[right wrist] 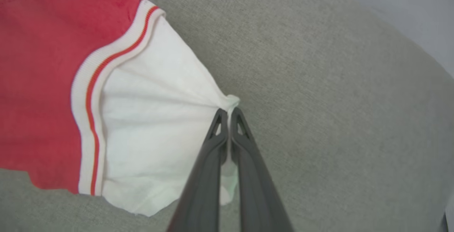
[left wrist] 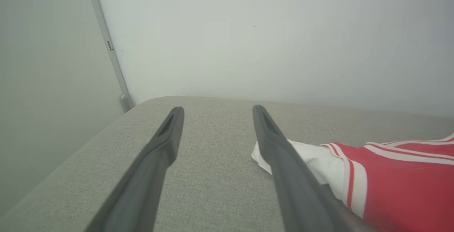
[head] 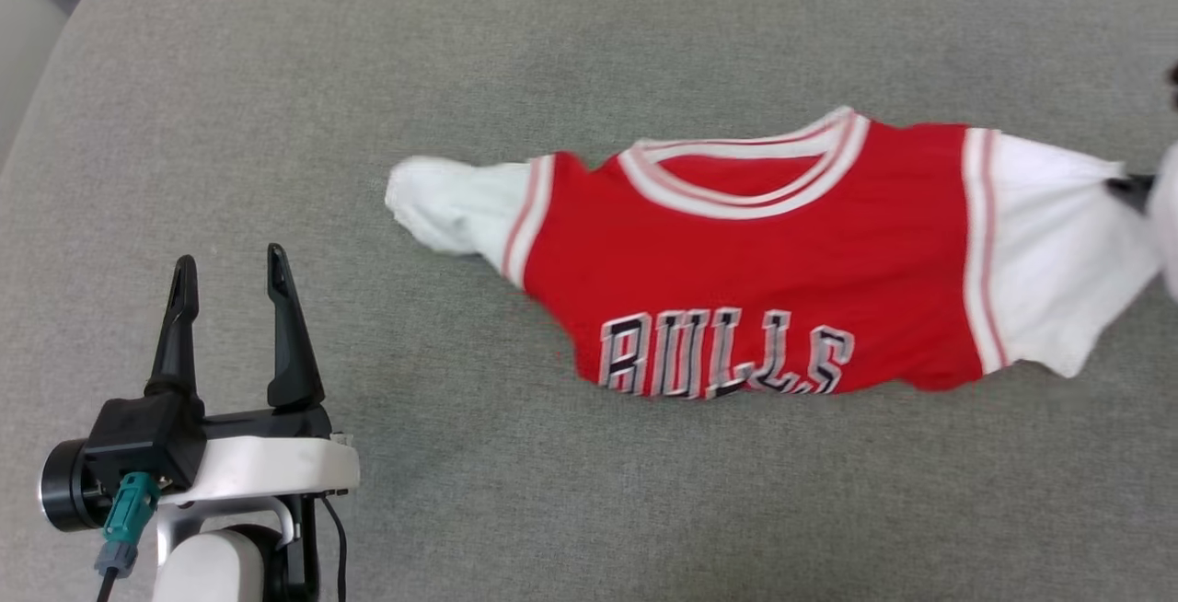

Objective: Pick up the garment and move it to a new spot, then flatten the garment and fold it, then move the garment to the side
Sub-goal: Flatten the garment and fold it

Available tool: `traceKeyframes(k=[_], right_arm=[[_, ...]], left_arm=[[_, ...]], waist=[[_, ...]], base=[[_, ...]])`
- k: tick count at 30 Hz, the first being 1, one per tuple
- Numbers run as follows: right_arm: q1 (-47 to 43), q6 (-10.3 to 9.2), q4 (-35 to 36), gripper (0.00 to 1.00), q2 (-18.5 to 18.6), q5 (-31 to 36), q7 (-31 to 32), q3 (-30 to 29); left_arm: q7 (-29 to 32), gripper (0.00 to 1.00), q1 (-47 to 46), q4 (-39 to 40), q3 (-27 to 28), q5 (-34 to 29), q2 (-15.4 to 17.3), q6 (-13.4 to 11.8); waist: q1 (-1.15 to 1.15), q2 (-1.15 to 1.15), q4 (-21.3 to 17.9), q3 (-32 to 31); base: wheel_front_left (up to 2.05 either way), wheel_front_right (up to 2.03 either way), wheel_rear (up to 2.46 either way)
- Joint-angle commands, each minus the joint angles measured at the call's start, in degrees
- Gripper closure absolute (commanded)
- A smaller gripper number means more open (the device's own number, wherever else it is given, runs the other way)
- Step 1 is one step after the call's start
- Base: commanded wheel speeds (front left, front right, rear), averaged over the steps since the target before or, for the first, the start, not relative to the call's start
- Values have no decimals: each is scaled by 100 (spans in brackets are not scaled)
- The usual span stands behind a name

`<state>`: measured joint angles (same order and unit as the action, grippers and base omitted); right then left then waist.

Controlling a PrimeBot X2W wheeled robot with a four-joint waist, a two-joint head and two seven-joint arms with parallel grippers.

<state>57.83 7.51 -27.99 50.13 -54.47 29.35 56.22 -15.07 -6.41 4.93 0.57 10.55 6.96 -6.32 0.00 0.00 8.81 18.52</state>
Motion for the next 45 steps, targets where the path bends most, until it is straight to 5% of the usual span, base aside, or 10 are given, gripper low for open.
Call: traceKeyframes(k=[1, 7, 17, 18, 19, 25, 32, 39, 45], right_arm=[[-31, -4, -41, 100, 62, -23, -42, -29], [-553, -4, -714, 100, 346, -314, -131, -172], [-1025, -2, -1444, 100, -260, -469, -611, -296], [-961, -2, -1462, 65, -275, -442, -737, -338], [-899, -2, -1482, 0, -268, -401, -872, -375], [-660, -4, -1351, 0, -221, 154, -2193, -566], [-695, -4, -1323, 0, -610, 974, -3991, -1245], [-1154, -3, -852, 0, -1124, 1987, -4436, -2449], [-2123, -3, 323, 0, -1657, 3122, -4454, -3849]], left_arm=[[-14, 0, 33, -10, 29, -34, -12, 27], [-14, 0, 26, -45, 179, -183, -158, 228], [-15, 0, -183, -227, 306, -354, -285, 440], [-15, 0, -200, -250, 333, -379, -287, 465], [-15, 0, -212, -270, 353, -391, -289, 482], [-15, 0, -348, -300, 491, -487, -187, 677], [-15, 0, -761, -433, 433, -645, 155, 967], [555, 0, -1626, -682, 154, -591, 687, 1240], [1524, 0, -2531, -873, -278, -263, 1217, 1356]], waist=[[0, 0, -27, -16], [0, 0, -140, 63], [0, 0, -258, 134], [0, 0, -277, 103], [0, 0, -293, 67], [0, 0, -400, -157], [0, 0, -581, -344], [0, 0, -732, -416], [0, 0, -870, -339]], base=[[0, 0, 0], [0, 0, 0], [0, 0, 0], [0, 0, 0], [0, 0, 0], [0, 0, 0], [0, 0, 0], [0, 0, 0], [0, 0, 0]])
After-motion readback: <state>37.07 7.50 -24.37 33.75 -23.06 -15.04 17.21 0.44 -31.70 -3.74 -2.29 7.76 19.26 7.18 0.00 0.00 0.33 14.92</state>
